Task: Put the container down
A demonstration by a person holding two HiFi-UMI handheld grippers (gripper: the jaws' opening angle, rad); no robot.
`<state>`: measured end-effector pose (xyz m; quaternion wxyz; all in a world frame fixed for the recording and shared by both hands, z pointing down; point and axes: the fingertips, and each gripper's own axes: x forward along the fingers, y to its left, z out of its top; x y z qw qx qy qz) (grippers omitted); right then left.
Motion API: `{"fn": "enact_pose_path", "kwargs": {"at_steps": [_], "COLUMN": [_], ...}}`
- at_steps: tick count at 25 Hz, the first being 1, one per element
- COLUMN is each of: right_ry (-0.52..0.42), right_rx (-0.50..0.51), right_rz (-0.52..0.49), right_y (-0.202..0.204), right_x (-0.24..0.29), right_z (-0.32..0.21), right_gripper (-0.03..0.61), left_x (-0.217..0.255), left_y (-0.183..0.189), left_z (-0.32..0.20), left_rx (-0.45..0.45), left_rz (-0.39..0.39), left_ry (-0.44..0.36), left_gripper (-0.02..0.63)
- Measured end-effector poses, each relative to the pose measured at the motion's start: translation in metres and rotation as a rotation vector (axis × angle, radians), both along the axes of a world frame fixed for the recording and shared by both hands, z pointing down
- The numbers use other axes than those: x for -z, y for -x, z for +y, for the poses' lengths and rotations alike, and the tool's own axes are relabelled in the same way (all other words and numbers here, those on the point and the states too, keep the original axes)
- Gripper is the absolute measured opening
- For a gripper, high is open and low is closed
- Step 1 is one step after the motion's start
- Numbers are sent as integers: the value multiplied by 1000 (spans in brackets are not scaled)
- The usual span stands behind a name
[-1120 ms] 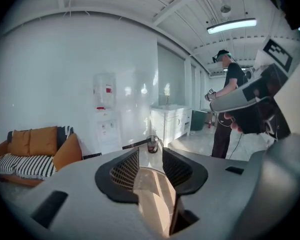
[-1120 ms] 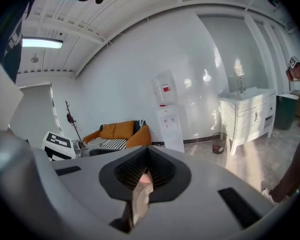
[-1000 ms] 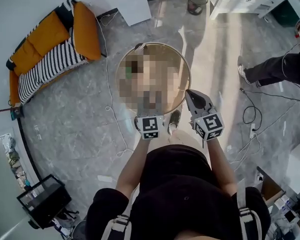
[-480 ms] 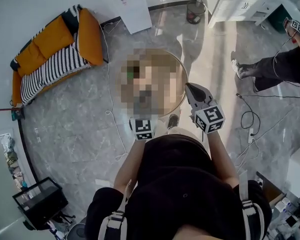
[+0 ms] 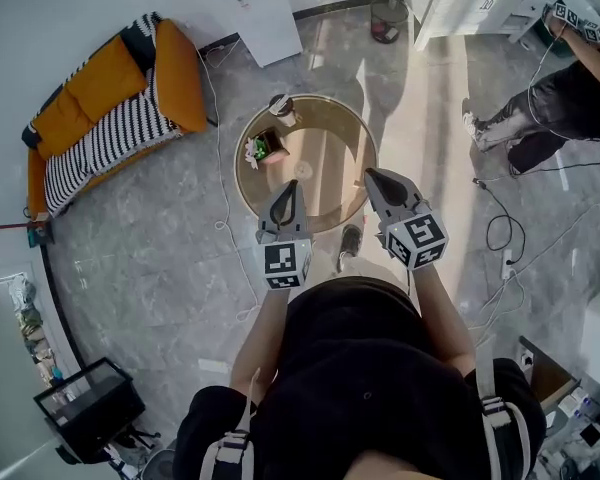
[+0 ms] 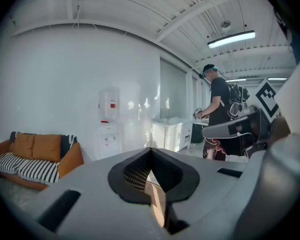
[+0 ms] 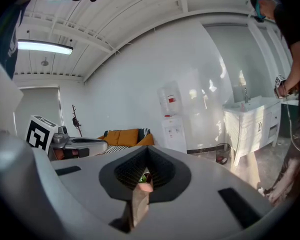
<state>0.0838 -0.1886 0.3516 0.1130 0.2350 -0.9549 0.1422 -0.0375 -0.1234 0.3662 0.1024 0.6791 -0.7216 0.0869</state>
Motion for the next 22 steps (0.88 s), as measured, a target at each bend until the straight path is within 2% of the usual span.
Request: {"fn": "enact_pose_path", "kwargs": {"at_steps": [9,22], "right_ry": [-4,-46], "right_rx": [-44,-107], "right_rz": [26,11], "right_y": [-4,13], "right_x": [-4,28], "right_z": [37,173], "right_gripper": [3,3], "left_x": [5,21], "left_y": [5,43], "left_z": [39,167], "left_rx": [-34,-104], "left_rz": [16,97], "left_ry": [-19,-1], "left_gripper": [18,18]}}
